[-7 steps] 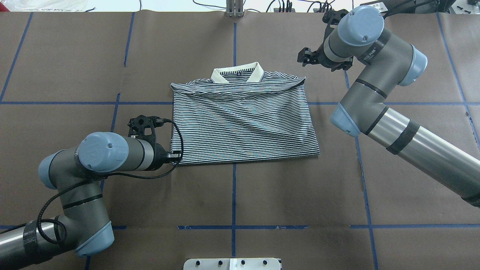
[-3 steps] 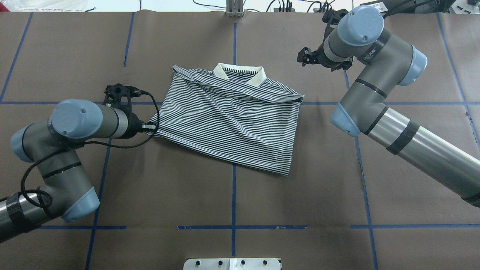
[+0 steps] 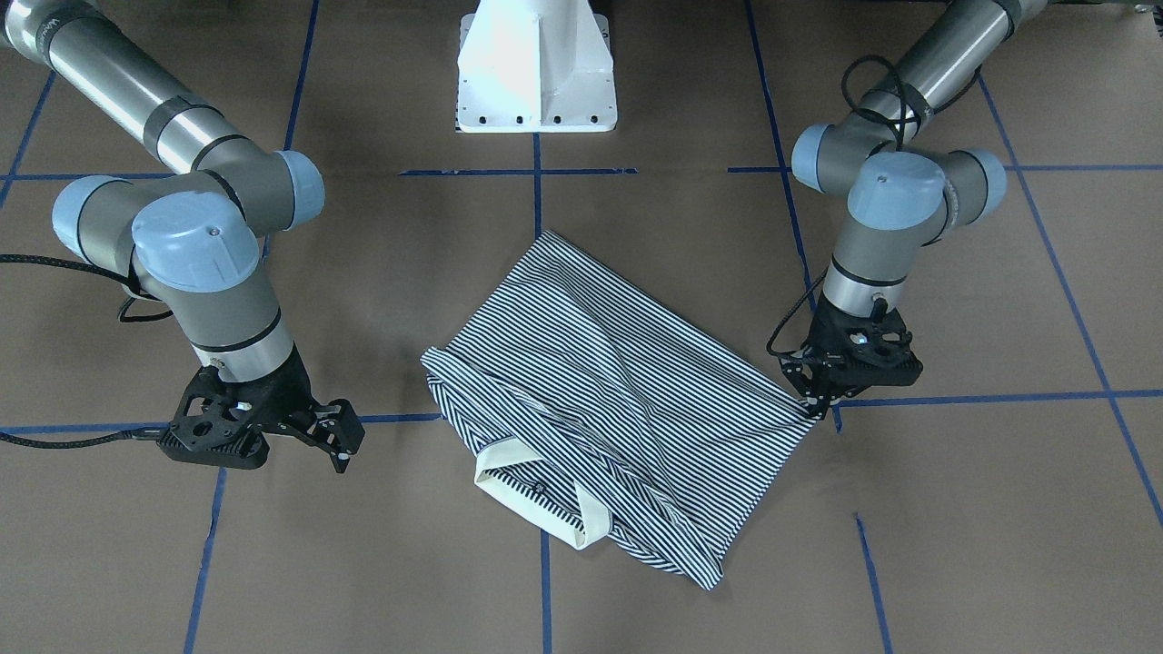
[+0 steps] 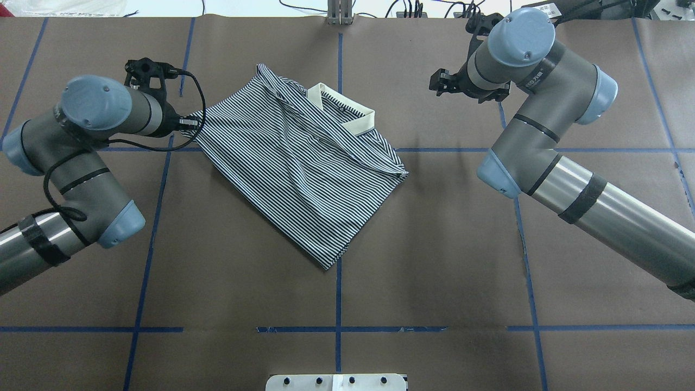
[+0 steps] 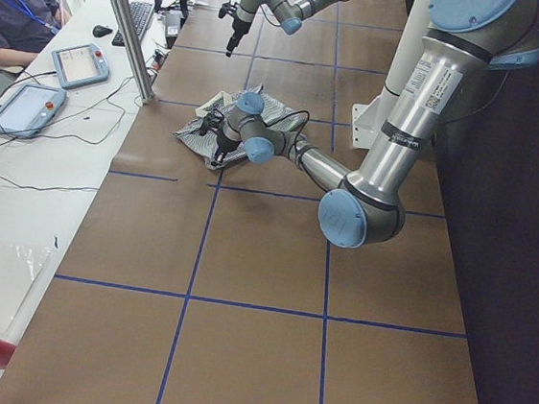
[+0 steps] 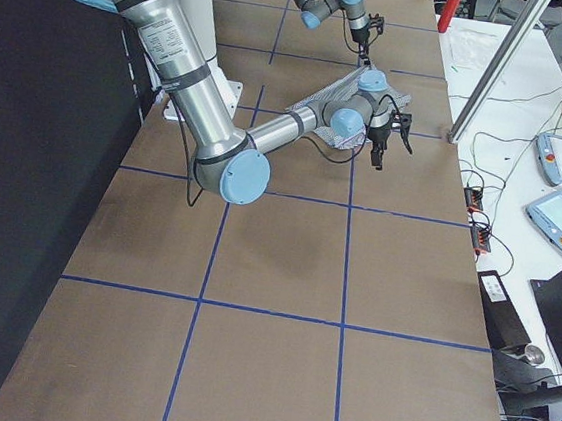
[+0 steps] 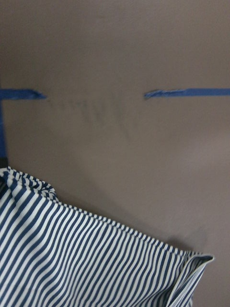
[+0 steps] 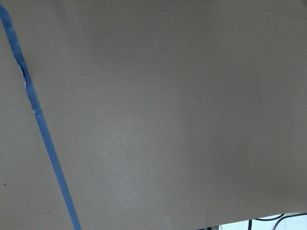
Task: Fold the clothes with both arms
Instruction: 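Push the shirt's side edge with the left gripper, rotating the shirt, then reach the right gripper to the cream collar and grasp it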
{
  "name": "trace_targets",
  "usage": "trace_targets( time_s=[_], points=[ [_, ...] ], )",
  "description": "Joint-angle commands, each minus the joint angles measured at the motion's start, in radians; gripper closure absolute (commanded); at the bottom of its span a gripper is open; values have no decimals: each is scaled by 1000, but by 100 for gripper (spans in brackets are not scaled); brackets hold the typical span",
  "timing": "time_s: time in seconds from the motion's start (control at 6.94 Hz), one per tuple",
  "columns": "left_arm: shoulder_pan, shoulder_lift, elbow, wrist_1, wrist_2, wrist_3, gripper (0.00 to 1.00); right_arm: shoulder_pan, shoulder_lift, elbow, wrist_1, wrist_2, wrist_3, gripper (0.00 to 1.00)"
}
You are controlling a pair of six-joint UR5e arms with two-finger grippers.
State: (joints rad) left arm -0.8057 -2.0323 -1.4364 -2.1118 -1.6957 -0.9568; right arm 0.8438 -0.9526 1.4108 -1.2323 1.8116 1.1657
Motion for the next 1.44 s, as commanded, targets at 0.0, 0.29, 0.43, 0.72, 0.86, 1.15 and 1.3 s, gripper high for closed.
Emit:
trace_targets(
  time_s=[0.0,0.29,0.43,0.72,0.86,1.15,1.3],
  points=[
    [-48,-209,315,-84,82,4,100,1,2,0,1,0,2,0],
    [-92,-337,540,-180,128,36,100,3,9,2,1,0,8,0],
    [-93,-332,545,-200,126,39,99,1,11,2,1,0,17,0],
    [-140,-309,536,-236,104,236,0,-15,40,-9,-1,-3,32,0],
    [-191,-306,527,-243,-1,338,0,-41,88,-35,-6,-52,122,0],
    [-210,-257,444,-244,-67,362,0,-106,271,-203,-4,-129,286,29],
    [-210,-255,424,-243,-70,362,0,-133,320,-260,-3,-165,317,39]
  ],
)
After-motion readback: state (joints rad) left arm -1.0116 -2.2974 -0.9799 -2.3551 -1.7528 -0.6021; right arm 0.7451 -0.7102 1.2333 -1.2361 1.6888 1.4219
